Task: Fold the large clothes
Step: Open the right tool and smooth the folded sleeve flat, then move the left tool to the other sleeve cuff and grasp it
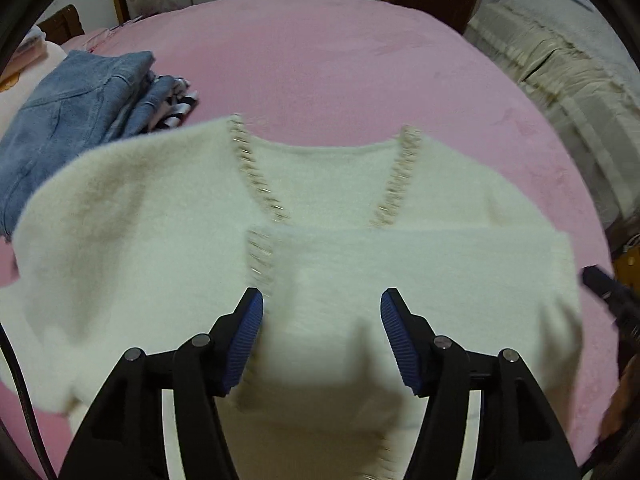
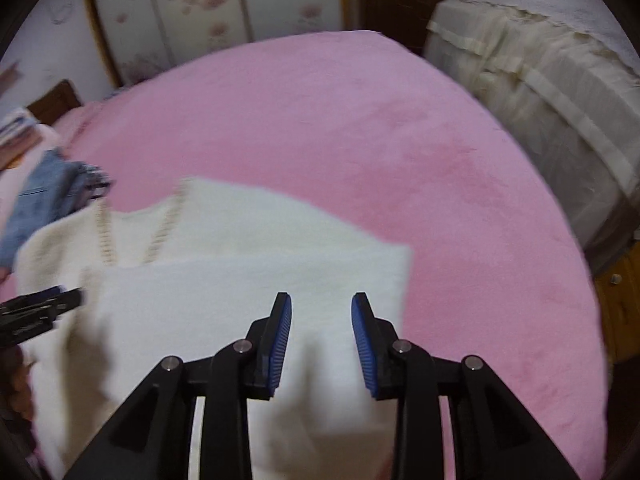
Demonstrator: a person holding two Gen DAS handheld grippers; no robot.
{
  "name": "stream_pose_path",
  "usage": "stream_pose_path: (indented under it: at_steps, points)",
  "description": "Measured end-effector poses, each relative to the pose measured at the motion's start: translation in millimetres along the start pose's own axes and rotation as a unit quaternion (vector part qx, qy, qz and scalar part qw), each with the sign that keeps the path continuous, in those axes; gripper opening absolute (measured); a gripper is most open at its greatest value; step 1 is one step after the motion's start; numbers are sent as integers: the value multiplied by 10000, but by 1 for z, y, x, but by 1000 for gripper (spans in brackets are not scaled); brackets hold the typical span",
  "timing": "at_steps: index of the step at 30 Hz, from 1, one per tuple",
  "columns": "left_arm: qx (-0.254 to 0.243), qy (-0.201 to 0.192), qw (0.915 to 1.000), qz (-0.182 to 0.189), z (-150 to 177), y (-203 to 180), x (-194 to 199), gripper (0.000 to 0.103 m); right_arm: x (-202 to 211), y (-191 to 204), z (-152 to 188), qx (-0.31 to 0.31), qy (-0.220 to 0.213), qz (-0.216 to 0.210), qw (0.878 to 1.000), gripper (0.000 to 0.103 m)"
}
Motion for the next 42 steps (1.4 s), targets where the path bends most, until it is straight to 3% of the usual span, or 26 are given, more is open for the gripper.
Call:
stream_pose_path:
  at_steps: [2,6,8,12,15,17,18,24,30,42]
  points:
    - [43,-43,10000,23,15,-11,-3,60,-1,25,15,145,137,-301,9993,31]
    - [286,152,9994,-113,47,-18,-26,59,-21,53,51,495,477,-365,9970,31]
    - [318,218,9989,-253,65,-14,-36,59,-33,50,64,616,617,-131,9961,28]
    - [206,98,9991,-362,79,-2,-26,59,-28,11,73,487,434,319,9974,22]
    - [319,129,9991,-262,82,9,-19,59,-26,-24,73,250,474,473,9974,22]
    - [365,162,9989,-262,84,12,-16,59,-24,-36,73,195,499,511,9973,9]
    - [375,165,9988,-275,85,12,-15,59,-24,-35,72,180,501,536,9971,8]
    - [416,220,9975,-528,86,2,-15,59,-22,-24,69,218,586,733,9954,9]
    - [455,409,9956,-707,77,-8,-11,60,-23,-28,65,174,775,578,9952,11]
    - [603,632,9948,-518,83,-33,34,63,17,-29,63,21,961,453,9943,13]
Point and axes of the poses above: each gripper's, at about its wrist camera, not at the fingertips, and x roughly against the way its jaws point, y to its left, z to its underside, the point moved 2 cm from there along -x, roughly the way its jaws point, and after that the axes turned 12 degrees about z, right-handed, at the moved point
